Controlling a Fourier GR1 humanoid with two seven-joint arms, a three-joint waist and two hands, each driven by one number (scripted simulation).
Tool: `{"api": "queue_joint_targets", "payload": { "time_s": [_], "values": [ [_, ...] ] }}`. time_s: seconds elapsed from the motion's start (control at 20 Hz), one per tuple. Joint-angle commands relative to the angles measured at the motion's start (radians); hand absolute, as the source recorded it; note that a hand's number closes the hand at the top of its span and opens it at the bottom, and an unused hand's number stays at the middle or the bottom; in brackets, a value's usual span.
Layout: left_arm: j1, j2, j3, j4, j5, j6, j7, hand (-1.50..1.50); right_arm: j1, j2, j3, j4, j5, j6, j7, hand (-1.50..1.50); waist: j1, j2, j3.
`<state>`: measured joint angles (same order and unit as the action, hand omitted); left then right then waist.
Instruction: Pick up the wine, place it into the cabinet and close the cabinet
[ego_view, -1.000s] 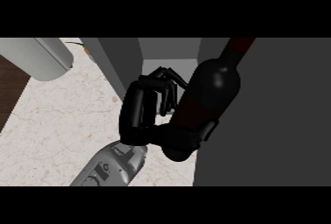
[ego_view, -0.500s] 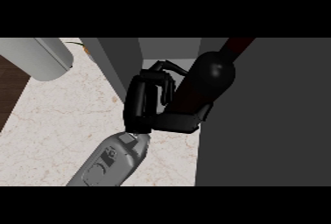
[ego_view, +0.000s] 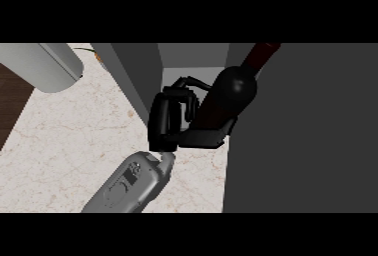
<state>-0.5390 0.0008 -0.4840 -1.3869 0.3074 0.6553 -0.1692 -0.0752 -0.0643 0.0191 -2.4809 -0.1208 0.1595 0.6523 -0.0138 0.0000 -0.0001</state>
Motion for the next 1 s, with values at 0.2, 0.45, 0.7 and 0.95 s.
{"api": "queue_joint_targets", "payload": {
  "time_s": [0.2,0.45,0.7,0.95],
  "values": [
    [0.018,-0.001,-0.032,0.158,-0.006,0.003,-0.149,1.50,-0.077,-0.007,-0.014,-0.045,-0.072,-0.034,0.079,-1.50,0.004,0.001,0.000],
    [0.009,-0.001,0.010,0.191,-0.030,0.002,-0.183,1.50,0.034,0.039,0.064,-0.126,-0.004,-0.040,0.054,-1.50,0.003,-0.001,0.000],
    [-0.083,-0.001,0.039,0.252,0.037,0.021,-0.172,1.50,0.023,0.021,0.035,-0.108,-0.030,-0.030,0.048,-1.50,0.000,0.000,0.000],
    [-0.042,0.020,0.166,0.290,0.033,-0.107,-0.230,1.50,-0.048,0.023,0.025,-0.097,-0.040,-0.064,0.091,-1.50,0.008,0.000,-0.001]
  ]
}}
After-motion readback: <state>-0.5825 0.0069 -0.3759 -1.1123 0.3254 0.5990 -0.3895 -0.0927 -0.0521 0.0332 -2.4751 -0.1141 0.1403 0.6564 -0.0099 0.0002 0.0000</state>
